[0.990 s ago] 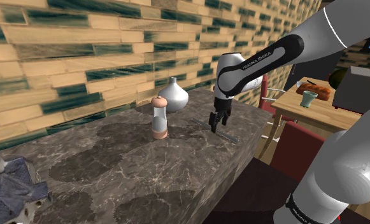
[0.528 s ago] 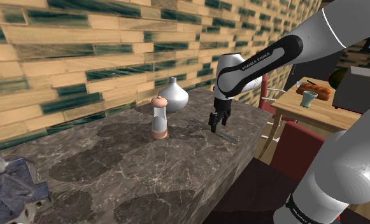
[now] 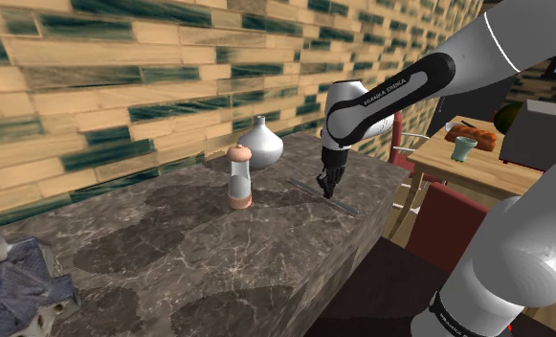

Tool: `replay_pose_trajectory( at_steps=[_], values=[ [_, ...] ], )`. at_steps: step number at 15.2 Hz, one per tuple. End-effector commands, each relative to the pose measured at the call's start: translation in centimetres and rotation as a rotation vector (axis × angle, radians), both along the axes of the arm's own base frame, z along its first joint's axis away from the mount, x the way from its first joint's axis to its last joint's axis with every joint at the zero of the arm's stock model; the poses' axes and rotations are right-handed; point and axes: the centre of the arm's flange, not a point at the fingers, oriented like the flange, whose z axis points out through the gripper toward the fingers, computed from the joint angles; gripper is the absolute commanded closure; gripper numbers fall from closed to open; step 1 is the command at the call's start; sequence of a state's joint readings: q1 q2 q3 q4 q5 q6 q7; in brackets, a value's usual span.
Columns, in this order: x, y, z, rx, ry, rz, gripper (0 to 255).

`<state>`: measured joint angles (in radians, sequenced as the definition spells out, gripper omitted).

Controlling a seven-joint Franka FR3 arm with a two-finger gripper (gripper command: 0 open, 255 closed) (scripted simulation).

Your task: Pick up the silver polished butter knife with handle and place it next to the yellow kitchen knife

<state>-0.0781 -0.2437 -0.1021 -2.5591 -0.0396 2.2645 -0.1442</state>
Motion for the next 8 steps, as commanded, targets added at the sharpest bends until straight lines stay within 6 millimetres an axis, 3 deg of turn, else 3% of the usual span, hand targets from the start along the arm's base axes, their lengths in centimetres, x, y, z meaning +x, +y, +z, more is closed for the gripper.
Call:
replay_pose_trajectory(
  at_steps=[1,8],
  values=[
    [0.0,0.0,0.0,0.0,0.0,0.0,255],
    [0.0,0.0,3.2,0.0,0.0,0.0,255]
  ],
)
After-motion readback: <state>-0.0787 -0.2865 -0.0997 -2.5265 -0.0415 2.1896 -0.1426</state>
